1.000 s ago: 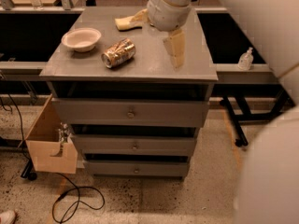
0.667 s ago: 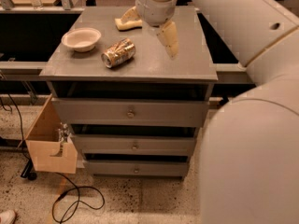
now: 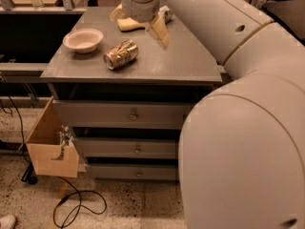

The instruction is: Pick orange can

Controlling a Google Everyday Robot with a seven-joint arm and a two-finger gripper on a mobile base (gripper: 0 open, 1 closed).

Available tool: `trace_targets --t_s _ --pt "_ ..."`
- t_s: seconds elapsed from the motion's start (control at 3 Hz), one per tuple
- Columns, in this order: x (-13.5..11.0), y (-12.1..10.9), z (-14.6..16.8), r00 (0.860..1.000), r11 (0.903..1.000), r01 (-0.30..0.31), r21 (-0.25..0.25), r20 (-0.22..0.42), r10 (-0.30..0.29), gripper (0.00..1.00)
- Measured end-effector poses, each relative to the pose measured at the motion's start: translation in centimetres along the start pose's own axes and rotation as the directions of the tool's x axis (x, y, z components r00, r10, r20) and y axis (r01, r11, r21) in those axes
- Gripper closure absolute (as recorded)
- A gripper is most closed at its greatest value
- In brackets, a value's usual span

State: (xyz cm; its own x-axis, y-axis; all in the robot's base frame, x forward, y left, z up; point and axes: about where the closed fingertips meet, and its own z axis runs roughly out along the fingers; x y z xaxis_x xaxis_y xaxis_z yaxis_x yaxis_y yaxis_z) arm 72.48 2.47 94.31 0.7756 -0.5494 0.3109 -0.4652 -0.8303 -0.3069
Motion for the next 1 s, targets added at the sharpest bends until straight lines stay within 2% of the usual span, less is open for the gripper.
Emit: trace_targets --t_s 0.33,1.0 --pt "0.3 -1.5 2.3 0.999 0.9995 0.030 -0.003 -0.031 -0.030 0.00" --pt "-1.0 -3.0 7.2 0.996 0.9950 0.080 -0.059 -0.024 -0.082 0.00"
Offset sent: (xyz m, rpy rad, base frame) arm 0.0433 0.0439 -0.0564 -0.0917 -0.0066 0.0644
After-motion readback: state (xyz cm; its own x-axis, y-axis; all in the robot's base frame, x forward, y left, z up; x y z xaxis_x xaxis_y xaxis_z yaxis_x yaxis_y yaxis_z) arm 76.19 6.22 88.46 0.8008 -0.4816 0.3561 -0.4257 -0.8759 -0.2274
